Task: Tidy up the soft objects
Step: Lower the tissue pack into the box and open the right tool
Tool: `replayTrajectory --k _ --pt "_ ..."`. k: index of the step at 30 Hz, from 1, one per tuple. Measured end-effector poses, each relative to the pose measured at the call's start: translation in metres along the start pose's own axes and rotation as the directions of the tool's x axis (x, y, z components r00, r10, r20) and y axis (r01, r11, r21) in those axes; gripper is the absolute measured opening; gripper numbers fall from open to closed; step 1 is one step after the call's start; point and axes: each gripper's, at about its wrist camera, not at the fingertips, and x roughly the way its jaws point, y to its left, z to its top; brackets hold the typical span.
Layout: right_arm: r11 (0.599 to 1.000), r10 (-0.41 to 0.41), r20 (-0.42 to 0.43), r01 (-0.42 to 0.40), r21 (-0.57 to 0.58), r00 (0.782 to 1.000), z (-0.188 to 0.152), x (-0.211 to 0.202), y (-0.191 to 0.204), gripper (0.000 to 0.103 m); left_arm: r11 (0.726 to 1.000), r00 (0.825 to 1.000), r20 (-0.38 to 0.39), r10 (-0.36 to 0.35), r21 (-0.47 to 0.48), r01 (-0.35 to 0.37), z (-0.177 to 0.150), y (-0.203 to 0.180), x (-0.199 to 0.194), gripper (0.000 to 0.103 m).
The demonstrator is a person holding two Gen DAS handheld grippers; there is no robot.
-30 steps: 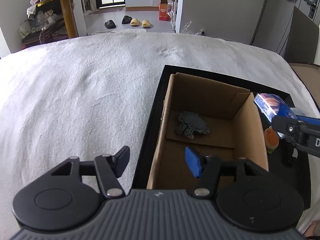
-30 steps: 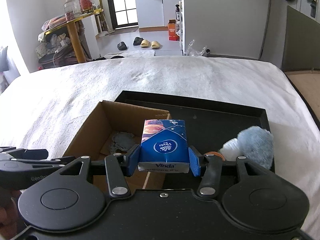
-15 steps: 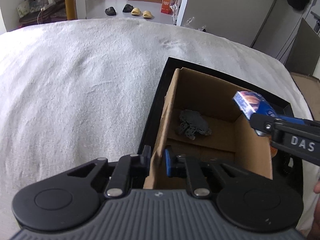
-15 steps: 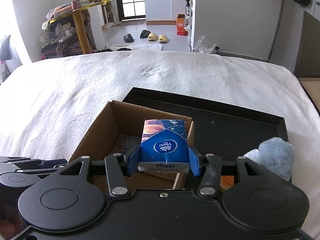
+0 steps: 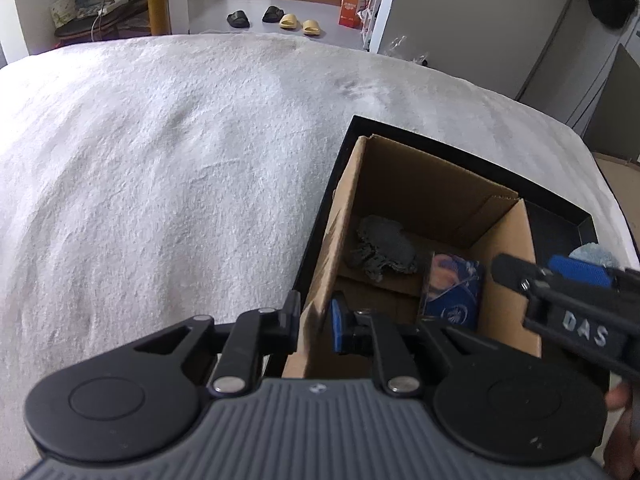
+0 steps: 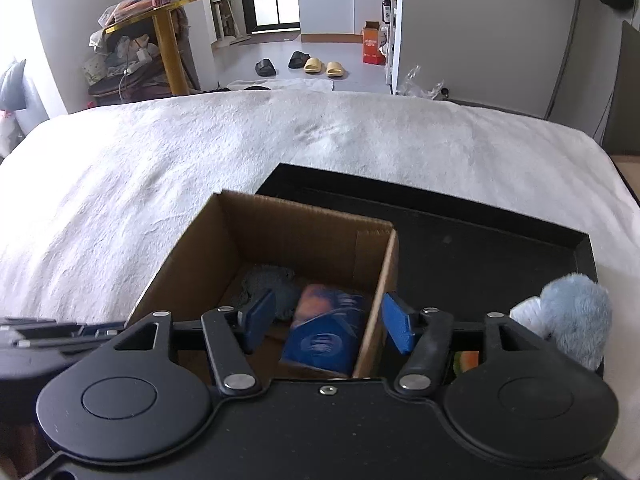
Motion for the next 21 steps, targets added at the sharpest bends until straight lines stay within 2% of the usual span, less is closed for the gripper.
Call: replayTrajectory --k 5,8,21 --pt "0.999 0.0 0.002 0.0 0.034 1.0 -0.01 -0.012 -0.015 0.06 0.999 1.0 0.029 0.01 0.04 -0.011 0.001 -0.008 -0.003 0.014" --pt "0.998 -0.011 0.008 0.01 0.058 1.0 -0.015 -0.02 -0.026 0.06 0.999 0.999 0.037 0.0 0.052 -0.002 0.003 -0.01 0.0 0.009" --pt "0.981 -0.046 -0.008 0.047 0.189 0.999 -0.049 -0.037 -0.085 0.06 0.992 0.996 0.066 0.064 0.106 -0.071 0.006 -0.022 0.001 0.009"
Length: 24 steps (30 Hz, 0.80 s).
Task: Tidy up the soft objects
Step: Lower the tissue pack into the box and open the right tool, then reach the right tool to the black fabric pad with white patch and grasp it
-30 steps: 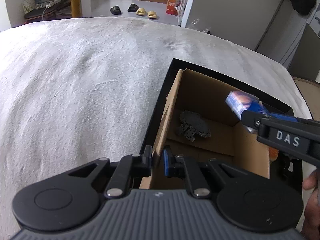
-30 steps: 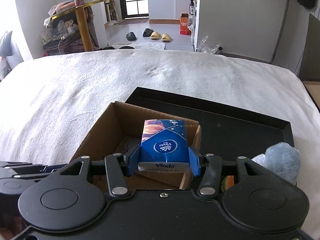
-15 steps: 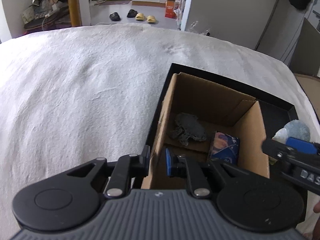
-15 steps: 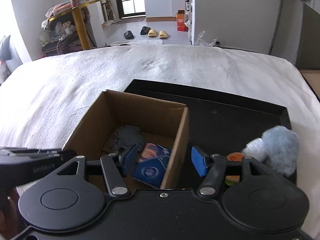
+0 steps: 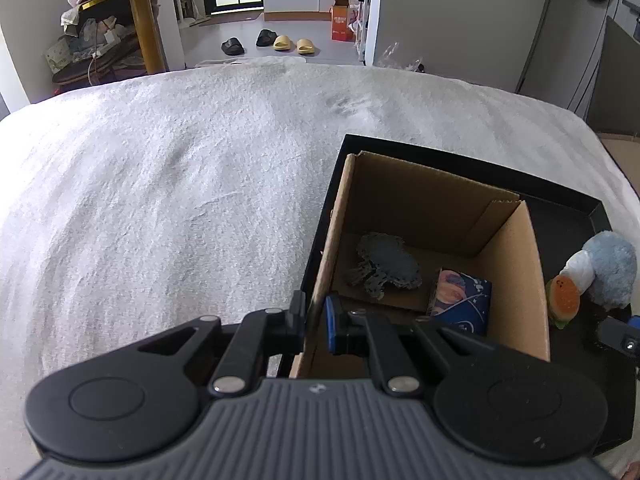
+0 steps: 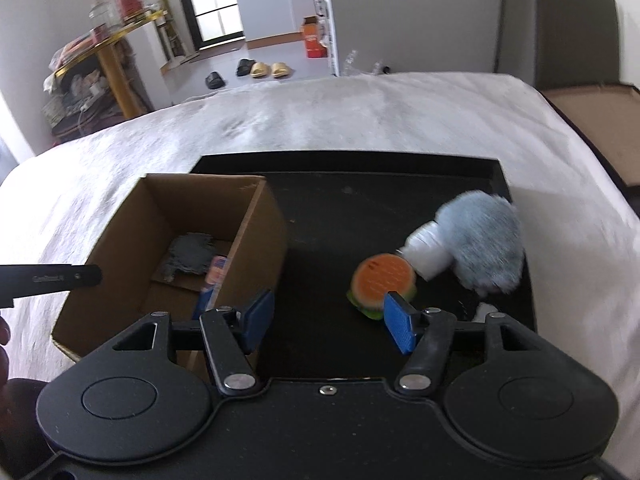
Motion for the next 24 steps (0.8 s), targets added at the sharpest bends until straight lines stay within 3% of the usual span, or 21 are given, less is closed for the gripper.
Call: replayTrajectory --k 7,9,11,14,17,24 --pt "0.998 -0.005 0.001 0.005 0.06 1.0 -0.01 0.0 -0.03 0.06 0.998 0.998 -0.008 0.057 0.027 -0.057 0.002 -0.007 -0.001 0.015" --pt "0.997 -0.008 -0.001 0.008 0.081 1.0 -0.013 0.001 -0.04 0.06 0.997 0.997 -0.012 0.075 0.029 -0.075 0.004 -0.01 -0.002 0.021" --pt "0.995 -0.008 -0.001 0.009 0.104 1.0 -0.015 0.003 -0.049 0.06 0.996 0.996 -0.019 0.088 0.029 -0.088 0.005 -0.013 -0.003 0.041" --pt "0.991 -0.008 0.001 0.008 0.131 1.0 -0.018 0.007 -0.063 0.06 0.993 0.994 -0.014 0.111 0.047 -0.11 0.007 -0.02 -0.006 0.06" --pt "0.987 -0.004 0.004 0.004 0.159 1.0 -0.021 0.012 -0.075 0.06 0.982 0.987 0.013 0.16 0.095 -0.16 0.008 -0.03 -0.009 0.069" --pt "0.98 -0.022 0.021 0.018 0.198 1.0 -0.032 0.028 -0.095 0.06 0.967 0.98 0.011 0.197 0.161 -0.196 0.009 -0.049 -0.011 0.076"
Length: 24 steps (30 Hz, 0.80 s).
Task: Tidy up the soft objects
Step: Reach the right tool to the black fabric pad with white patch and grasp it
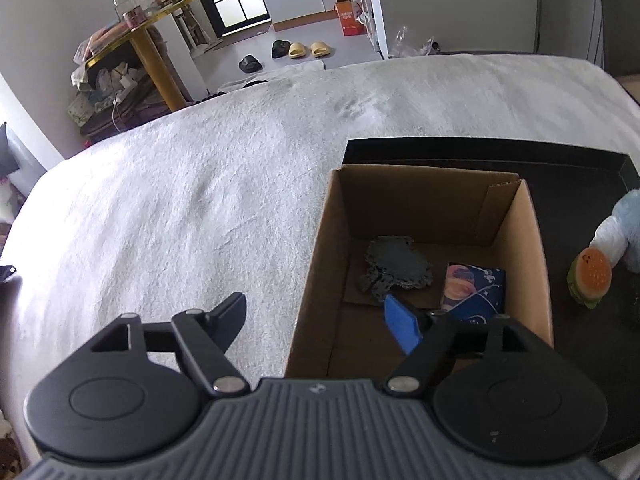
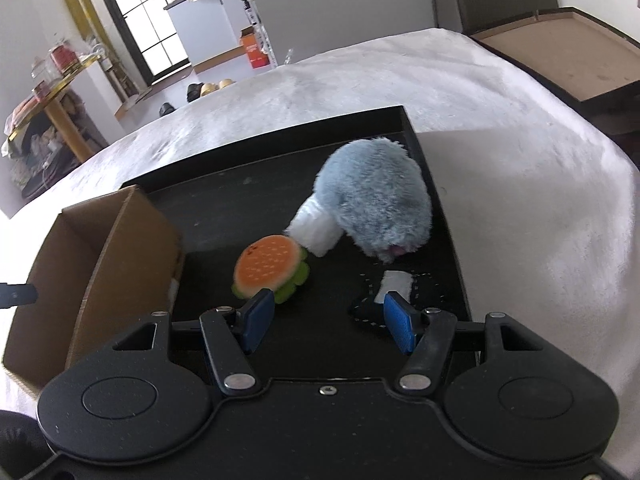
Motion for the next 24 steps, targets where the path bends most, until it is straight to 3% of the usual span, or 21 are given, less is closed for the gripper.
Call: replayTrajectory --k 18,24 --pt "0.996 -0.082 0.011 0.082 0.02 0.997 -0.007 0.039 -0.027 0.059 0.99 0.998 -0.034 0.061 0.127 -0.056 0.012 -0.047 0.002 0.078" --pt "0.993 -0.111 0.022 0.112 -0.03 0.994 -0.007 0.048 -0.025 0.059 0.987 0.997 -0.038 0.069 0.148 -0.063 0.011 -0.051 0.002 0.078"
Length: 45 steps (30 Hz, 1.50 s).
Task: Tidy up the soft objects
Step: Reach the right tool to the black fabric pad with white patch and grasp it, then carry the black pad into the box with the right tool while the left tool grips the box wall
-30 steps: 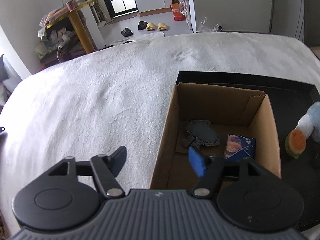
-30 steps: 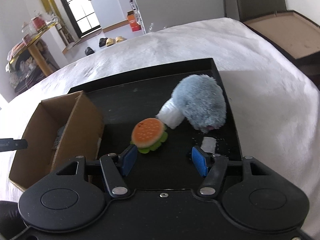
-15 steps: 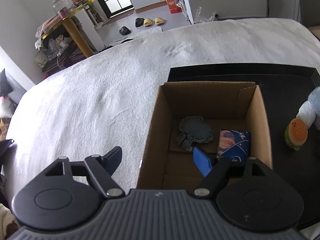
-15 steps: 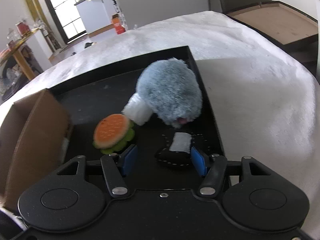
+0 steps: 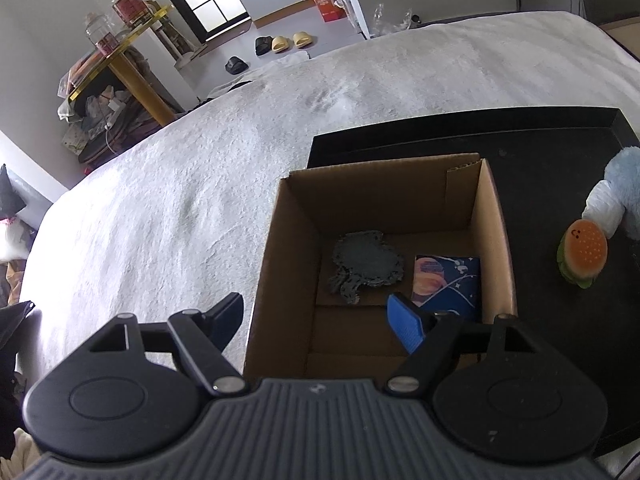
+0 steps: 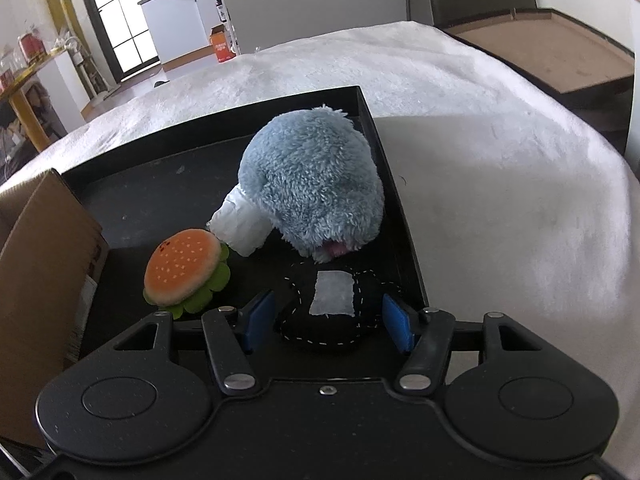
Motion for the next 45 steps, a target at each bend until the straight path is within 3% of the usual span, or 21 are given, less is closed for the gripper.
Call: replayTrajectory --k 5,9,30,36,45 --pt "0.997 -0.047 0.013 0.048 -0.064 0.999 -0.002 0.0 0.004 0.037 1.0 1.0 -0.002 0.005 -0.011 -0.005 -0.001 0.003 -0.003 0.078" --pt "0.998 -0.028 0.013 0.029 -0.061 1.0 0.0 -0.007 0.003 0.031 1.0 1.0 0.006 -0.002 -0.022 0.002 -0.004 0.007 -0.006 0.078" --pt "0.993 0.037 0.03 -0.033 -0.113 0.999 0.007 -0.063 0.028 0.031 0.991 0.995 0.051 -0.08 -0.099 0.085 -0.024 0.046 -0.023 0.078" --pt "0.991 0.105 0.024 -0.103 -0.081 0.994 0.017 -0.084 0.044 0.031 0.983 0.991 0.064 -0.121 -0.131 0.129 -0.026 0.061 -0.028 0.078" --pt "0.98 0.151 0.05 -0.142 -0.142 0.987 0.029 -0.106 0.087 0.032 0.968 0.983 0.069 -0.171 -0.177 0.181 -0.032 0.088 -0.031 0.078"
